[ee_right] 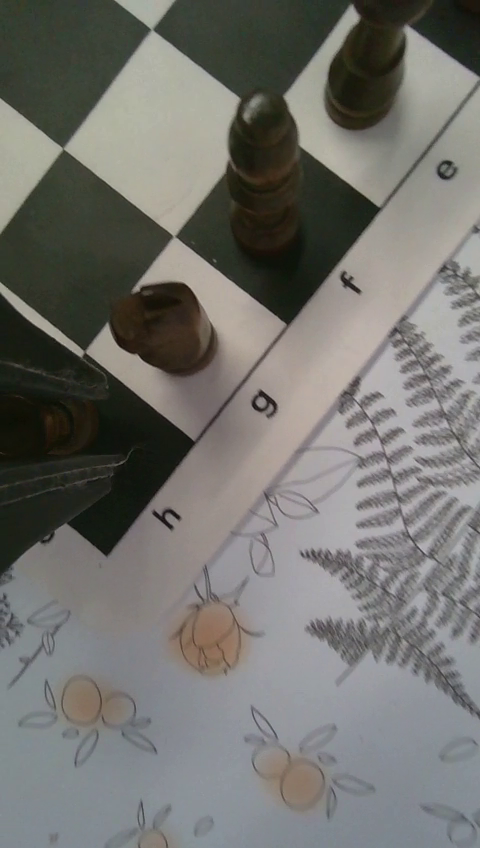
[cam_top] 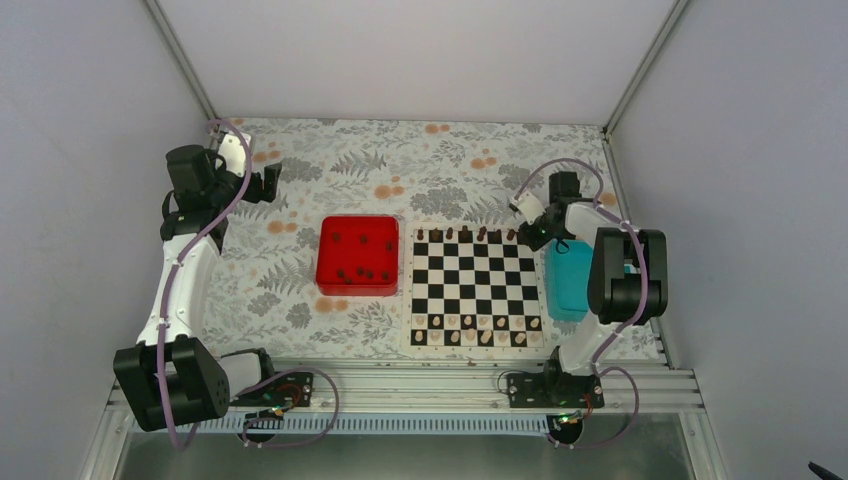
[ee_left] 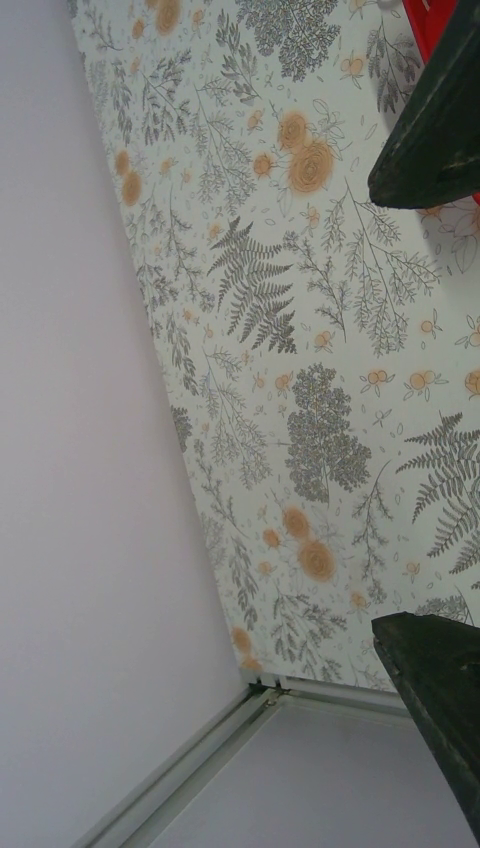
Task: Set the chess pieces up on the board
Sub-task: Place the chess piece on the chessboard.
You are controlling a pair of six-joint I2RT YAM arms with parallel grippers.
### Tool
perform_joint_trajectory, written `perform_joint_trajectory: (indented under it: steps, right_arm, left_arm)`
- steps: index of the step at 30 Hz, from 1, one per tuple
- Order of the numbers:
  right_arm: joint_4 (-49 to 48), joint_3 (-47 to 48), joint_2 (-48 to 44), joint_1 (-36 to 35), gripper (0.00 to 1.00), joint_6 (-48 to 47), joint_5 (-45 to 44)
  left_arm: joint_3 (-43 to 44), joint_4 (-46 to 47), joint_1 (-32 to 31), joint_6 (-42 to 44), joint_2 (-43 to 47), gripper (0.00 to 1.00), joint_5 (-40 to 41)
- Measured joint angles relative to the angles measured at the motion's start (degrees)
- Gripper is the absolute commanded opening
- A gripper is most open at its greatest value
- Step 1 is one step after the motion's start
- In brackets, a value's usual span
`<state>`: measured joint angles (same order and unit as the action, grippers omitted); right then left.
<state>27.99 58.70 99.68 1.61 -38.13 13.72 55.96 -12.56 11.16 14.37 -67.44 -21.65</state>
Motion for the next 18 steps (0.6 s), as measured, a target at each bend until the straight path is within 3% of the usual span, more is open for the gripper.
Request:
perform_joint_trajectory:
  steps: [18]
  right_arm:
    - [-2.7, -1.6, -0.5, 0.9, 0.05, -0.3, 0.8]
  left_arm:
    - [0.0, 0.0, 0.1, 0.0, 0.0, 1.0, 0.0]
